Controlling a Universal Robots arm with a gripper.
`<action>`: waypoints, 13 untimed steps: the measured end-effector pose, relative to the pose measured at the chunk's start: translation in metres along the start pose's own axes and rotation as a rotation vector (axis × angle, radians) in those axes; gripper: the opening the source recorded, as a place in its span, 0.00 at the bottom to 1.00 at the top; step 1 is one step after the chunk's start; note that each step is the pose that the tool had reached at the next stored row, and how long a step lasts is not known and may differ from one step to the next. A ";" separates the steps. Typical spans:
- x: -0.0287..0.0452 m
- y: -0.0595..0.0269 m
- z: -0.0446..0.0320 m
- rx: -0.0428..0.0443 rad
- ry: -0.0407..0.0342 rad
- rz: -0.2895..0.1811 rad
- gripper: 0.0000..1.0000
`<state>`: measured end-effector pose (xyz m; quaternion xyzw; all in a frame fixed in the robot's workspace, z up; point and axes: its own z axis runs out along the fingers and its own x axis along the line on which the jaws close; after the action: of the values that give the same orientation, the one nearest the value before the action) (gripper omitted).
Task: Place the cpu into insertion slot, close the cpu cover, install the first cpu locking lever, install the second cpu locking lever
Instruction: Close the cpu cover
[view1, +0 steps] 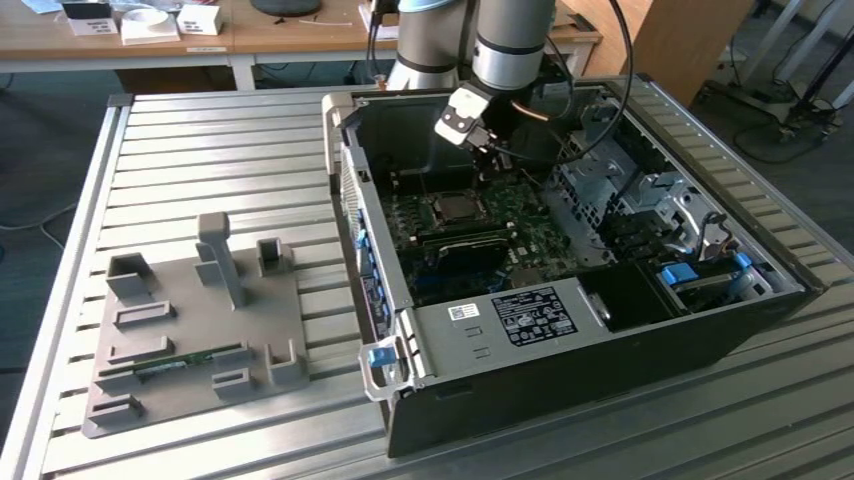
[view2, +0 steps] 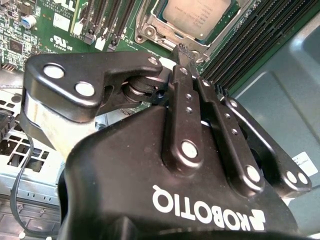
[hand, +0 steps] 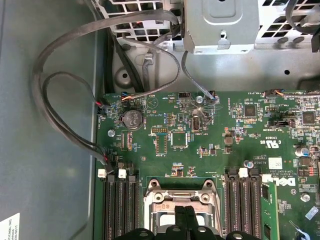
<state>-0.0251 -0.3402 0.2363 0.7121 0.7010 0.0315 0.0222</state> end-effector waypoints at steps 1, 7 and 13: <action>0.0000 0.0000 0.0000 0.0000 0.0000 0.000 0.11; 0.0001 0.0000 0.0003 0.0088 -0.0011 0.000 0.11; 0.0000 0.0002 0.0002 0.0348 -0.0036 0.000 0.11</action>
<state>-0.0249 -0.3402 0.2361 0.7125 0.7013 0.0181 0.0110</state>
